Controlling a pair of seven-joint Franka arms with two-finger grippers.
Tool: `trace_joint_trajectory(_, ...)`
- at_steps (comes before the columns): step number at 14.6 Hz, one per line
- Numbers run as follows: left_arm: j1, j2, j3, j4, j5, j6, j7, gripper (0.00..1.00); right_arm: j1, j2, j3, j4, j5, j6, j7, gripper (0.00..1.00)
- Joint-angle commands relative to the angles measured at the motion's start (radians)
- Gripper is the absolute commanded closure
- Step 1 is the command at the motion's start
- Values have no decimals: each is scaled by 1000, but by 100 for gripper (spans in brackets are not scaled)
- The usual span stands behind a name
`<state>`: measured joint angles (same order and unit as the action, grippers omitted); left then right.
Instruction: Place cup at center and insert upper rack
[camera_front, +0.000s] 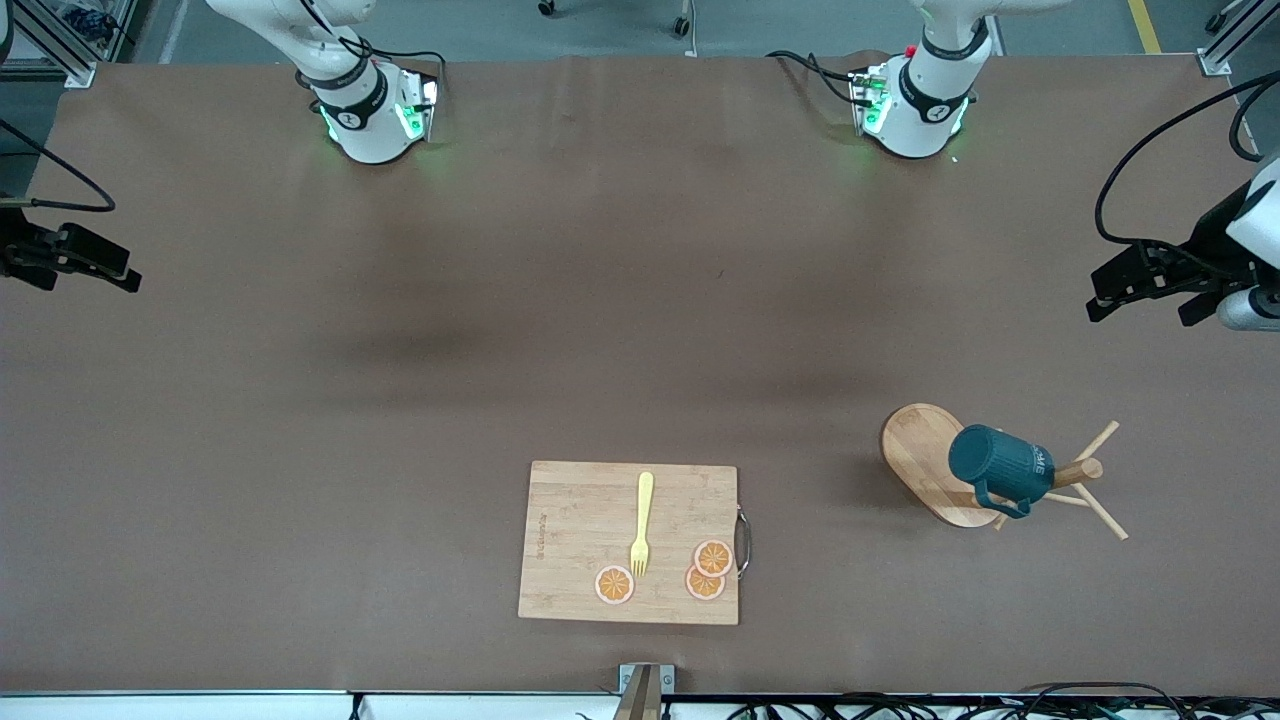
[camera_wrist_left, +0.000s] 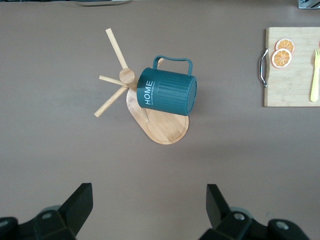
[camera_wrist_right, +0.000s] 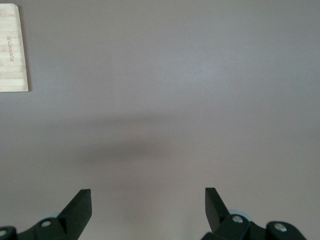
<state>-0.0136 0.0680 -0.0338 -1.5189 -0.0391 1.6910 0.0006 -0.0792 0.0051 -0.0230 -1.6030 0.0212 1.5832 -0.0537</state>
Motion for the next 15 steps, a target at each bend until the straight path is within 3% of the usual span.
trace_joint_trajectory(1,-2,-2,5,6,-10,-10,9,0,-4,-16,5,-5,-10,-9,-9,0)
trace_joint_trajectory(15,-3,-74,2,-1,-2,-68,15,0,3,-16,8,0,-10,9,-9,0)
